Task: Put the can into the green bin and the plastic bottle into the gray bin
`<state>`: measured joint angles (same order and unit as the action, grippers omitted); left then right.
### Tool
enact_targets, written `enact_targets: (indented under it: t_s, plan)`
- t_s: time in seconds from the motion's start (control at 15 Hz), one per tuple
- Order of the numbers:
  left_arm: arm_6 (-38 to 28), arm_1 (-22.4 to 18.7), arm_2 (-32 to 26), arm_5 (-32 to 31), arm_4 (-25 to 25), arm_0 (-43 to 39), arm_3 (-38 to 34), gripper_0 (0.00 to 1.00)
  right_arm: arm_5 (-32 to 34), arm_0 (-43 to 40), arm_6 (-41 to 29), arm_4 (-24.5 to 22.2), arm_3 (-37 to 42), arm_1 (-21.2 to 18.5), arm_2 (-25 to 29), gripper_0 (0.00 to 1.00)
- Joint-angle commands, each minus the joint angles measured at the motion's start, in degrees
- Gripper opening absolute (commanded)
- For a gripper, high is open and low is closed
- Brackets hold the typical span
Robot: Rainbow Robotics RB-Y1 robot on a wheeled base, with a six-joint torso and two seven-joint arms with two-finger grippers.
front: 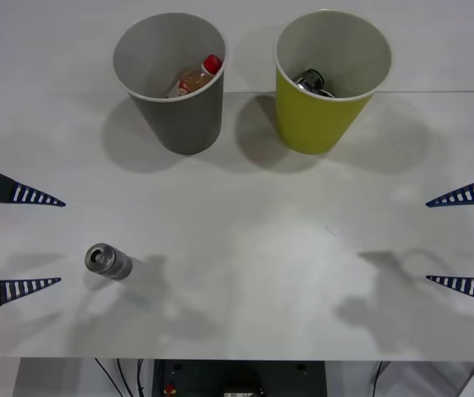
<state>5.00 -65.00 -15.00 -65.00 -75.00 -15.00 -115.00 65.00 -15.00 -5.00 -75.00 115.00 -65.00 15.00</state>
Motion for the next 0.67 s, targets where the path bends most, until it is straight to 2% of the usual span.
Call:
enact_targets:
  t_s: [0.07, 0.4, 0.67]
  plan:
    - [0.0, 0.0, 0.0, 0.0, 0.0, 0.0, 0.0, 1.00, 0.0, 0.0, 0.0, 0.0, 0.0, 0.0, 0.0, 1.00]
    - [-0.9, -1.6, 0.8, -0.4, 0.3, -0.5, 1.7, 1.00, 0.0, 0.0, 0.0, 0.0, 0.0, 0.0, 0.0, 1.00]
    - [0.9, -0.9, 2.6, -0.4, 7.2, -0.5, 7.9, 1.00, 0.0, 0.0, 0.0, 0.0, 0.0, 0.0, 0.0, 1.00]
